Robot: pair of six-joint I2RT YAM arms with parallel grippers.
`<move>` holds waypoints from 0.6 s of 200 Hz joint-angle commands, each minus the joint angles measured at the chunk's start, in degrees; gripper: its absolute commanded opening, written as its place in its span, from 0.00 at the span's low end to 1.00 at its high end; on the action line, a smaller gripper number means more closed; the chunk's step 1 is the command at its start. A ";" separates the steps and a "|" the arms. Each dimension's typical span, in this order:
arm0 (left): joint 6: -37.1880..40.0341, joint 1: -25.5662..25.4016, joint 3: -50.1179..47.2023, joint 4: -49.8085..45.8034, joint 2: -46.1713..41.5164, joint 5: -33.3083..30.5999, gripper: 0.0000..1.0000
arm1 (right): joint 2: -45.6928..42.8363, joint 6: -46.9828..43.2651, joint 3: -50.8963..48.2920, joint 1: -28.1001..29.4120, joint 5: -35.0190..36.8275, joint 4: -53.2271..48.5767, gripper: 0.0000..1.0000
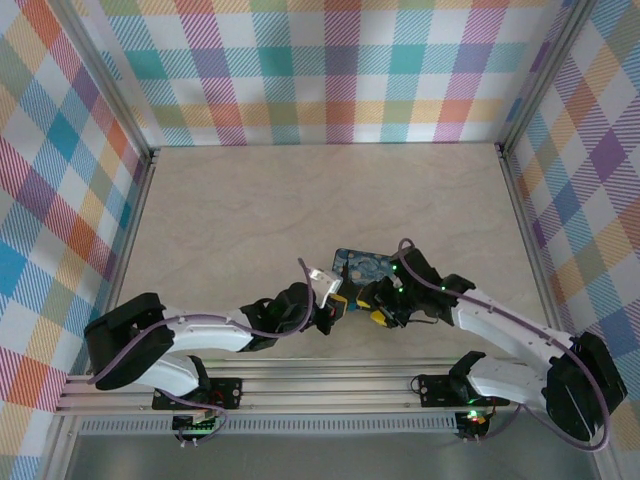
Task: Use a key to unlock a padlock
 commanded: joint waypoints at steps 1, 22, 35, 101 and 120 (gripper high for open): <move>-3.84 -0.71 -1.74 0.99 -2.98 -2.67 0.00 | 0.00 2.88 -0.87 2.43 3.38 -1.28 0.50; -4.94 -0.71 -1.75 -1.13 -3.50 -3.29 0.00 | 1.15 3.09 -0.35 4.16 4.68 -1.35 0.50; -6.21 -0.71 -1.22 -3.67 -3.60 -3.87 0.00 | 1.52 2.73 0.51 5.16 6.16 -1.97 0.49; -16.81 -0.67 5.87 -24.54 -5.34 -7.54 0.00 | -1.22 4.94 0.10 7.89 12.96 -3.30 0.46; -17.16 -0.71 8.29 -29.46 -5.32 -7.94 0.00 | -2.87 5.85 -0.57 8.09 14.17 -3.10 0.46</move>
